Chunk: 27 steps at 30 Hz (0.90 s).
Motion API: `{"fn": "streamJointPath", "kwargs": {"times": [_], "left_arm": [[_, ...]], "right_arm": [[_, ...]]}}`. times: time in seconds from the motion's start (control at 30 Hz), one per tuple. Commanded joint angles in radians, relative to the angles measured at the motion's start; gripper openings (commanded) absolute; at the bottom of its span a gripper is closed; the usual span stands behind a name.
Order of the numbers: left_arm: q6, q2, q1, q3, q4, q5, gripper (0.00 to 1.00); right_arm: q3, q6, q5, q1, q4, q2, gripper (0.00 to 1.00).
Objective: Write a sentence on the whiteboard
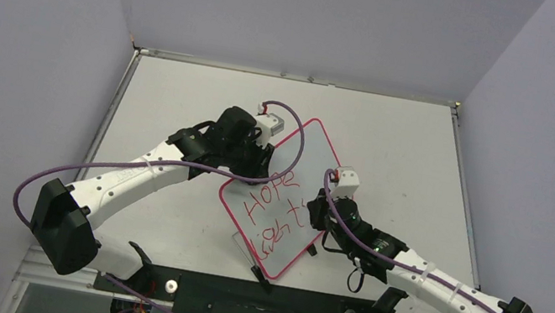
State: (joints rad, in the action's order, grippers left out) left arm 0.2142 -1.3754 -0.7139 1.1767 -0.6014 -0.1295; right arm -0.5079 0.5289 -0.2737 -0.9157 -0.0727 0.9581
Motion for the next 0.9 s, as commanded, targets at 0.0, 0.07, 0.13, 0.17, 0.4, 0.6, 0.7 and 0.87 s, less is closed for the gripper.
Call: {"fn": "streamJointPath", "kwargs": {"times": [0.0,0.07,0.13,0.17,0.4,0.6,0.7,0.87], "left_arm": [[-0.178,-0.03,-0.009,-0.031,-0.115,0.21,0.0],[-0.18,-0.028,-0.008,-0.031,-0.115,0.209,0.0],[-0.179,-0.028,-0.007,-0.03,-0.116,0.21,0.0],[-0.179,-0.028,-0.008,-0.031,-0.115,0.211,0.0],[-0.179,-0.027,-0.009,-0.03,-0.115,0.211,0.0],[-0.178,-0.025,-0.008,-0.03,-0.115,0.212,0.0],[-0.179,-0.026,-0.008,-0.031,-0.114,0.212,0.0],[-0.179,-0.036,-0.008,-0.03,-0.116,0.215,0.0]], "right_arm": [[0.013,0.013,-0.043,0.011,-0.048,0.022,0.0],[0.011,0.012,-0.052,0.015,-0.055,0.029,0.0],[0.009,0.011,-0.052,0.018,-0.06,0.035,0.0],[0.009,0.011,-0.049,0.019,-0.061,0.037,0.0],[0.027,0.013,0.038,0.017,-0.067,0.005,0.0],[0.042,0.024,0.129,0.012,-0.077,-0.076,0.0],[0.041,0.019,0.155,0.011,-0.085,-0.112,0.0],[0.017,0.017,0.076,0.014,-0.15,-0.177,0.0]]}}
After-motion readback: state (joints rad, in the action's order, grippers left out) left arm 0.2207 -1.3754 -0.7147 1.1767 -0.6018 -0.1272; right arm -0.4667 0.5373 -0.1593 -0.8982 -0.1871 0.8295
